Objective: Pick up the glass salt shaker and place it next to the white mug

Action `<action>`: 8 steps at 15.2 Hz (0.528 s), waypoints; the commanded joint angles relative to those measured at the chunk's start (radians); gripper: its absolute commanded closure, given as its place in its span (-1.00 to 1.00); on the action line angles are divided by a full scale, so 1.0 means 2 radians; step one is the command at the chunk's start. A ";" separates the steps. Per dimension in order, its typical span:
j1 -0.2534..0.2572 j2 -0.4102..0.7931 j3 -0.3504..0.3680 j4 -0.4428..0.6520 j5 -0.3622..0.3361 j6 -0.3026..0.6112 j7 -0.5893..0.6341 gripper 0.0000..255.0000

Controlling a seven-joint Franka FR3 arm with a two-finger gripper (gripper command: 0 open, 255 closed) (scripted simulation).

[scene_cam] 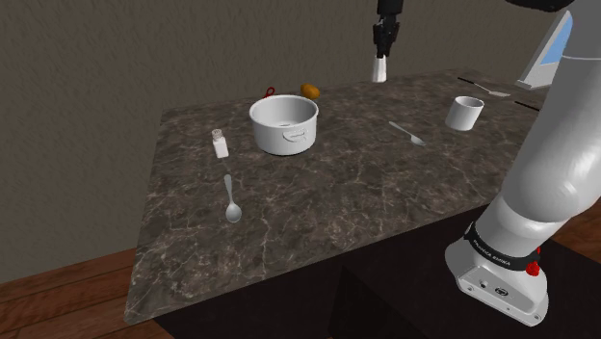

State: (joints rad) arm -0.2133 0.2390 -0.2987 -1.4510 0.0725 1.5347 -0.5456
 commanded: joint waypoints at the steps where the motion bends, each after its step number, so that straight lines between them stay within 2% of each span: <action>1: -0.005 -0.030 -0.006 -0.039 -0.009 0.011 -0.013 1.00; 8: -0.035 -0.098 -0.035 -0.124 -0.037 0.031 -0.071 1.00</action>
State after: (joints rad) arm -0.2761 0.0814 -0.3606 -1.6447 0.0127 1.5768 -0.6725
